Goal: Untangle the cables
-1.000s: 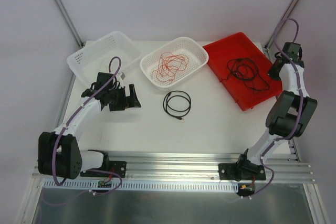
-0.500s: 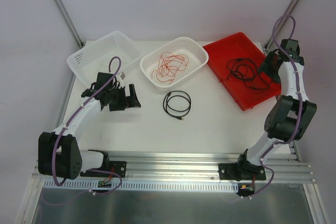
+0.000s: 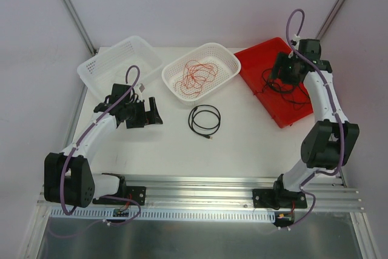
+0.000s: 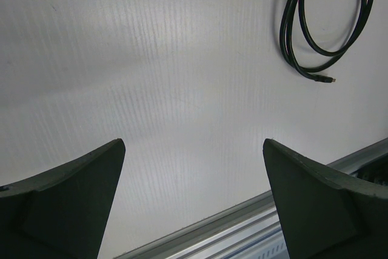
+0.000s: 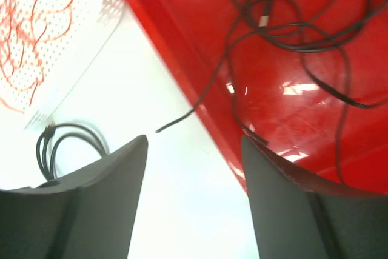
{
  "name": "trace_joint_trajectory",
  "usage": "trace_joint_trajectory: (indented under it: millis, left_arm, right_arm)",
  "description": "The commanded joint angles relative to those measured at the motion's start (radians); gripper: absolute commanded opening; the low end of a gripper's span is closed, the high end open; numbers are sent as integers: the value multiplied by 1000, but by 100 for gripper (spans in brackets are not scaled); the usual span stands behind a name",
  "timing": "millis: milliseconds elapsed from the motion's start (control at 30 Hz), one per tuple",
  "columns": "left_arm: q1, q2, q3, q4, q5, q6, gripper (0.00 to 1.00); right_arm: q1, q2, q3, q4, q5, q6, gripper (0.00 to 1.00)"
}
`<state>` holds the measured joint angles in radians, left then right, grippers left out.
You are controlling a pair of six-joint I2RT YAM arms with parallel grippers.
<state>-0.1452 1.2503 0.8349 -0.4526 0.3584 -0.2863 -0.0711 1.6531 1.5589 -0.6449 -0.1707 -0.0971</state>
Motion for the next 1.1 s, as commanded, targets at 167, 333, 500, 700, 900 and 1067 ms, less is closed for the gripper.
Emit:
trace_joint_trajectory:
  millis: [167, 333, 500, 700, 900, 1067]
  left_arm:
    - [-7, -17, 9, 3, 25, 19, 99]
    - [-7, -15, 10, 3, 24, 19, 99]
    - [-7, -17, 9, 2, 22, 21, 99]
    - [-7, -18, 10, 2, 24, 21, 99]
    - [-7, -22, 9, -1, 22, 22, 99]
    - [-7, -20, 12, -1, 24, 21, 99]
  right_arm:
    - [100, 43, -39, 57, -35, 14, 55]
    - [143, 79, -51, 59, 60, 89, 52]
    - [157, 111, -56, 54, 160, 164, 52]
    - [160, 155, -54, 47, 212, 200, 51]
    - [162, 183, -48, 48, 218, 204, 49]
    - [162, 183, -40, 34, 235, 191, 42]
